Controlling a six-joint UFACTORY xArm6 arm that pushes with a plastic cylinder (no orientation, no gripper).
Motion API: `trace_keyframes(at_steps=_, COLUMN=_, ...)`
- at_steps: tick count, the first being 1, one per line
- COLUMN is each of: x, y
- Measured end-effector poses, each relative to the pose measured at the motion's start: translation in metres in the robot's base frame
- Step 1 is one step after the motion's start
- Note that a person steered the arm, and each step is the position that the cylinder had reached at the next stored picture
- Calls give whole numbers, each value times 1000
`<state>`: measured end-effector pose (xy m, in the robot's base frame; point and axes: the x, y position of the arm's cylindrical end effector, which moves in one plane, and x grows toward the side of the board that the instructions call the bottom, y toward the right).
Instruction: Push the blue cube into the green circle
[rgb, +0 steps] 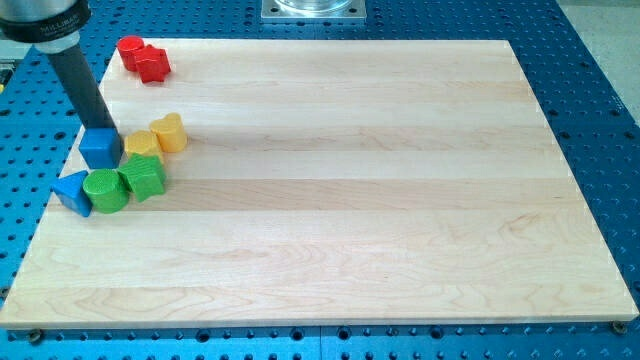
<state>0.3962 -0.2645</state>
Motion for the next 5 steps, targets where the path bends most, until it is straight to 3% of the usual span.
trace_keyframes(at_steps=3, x=59, y=0)
trace_keyframes(at_steps=5, x=59, y=16)
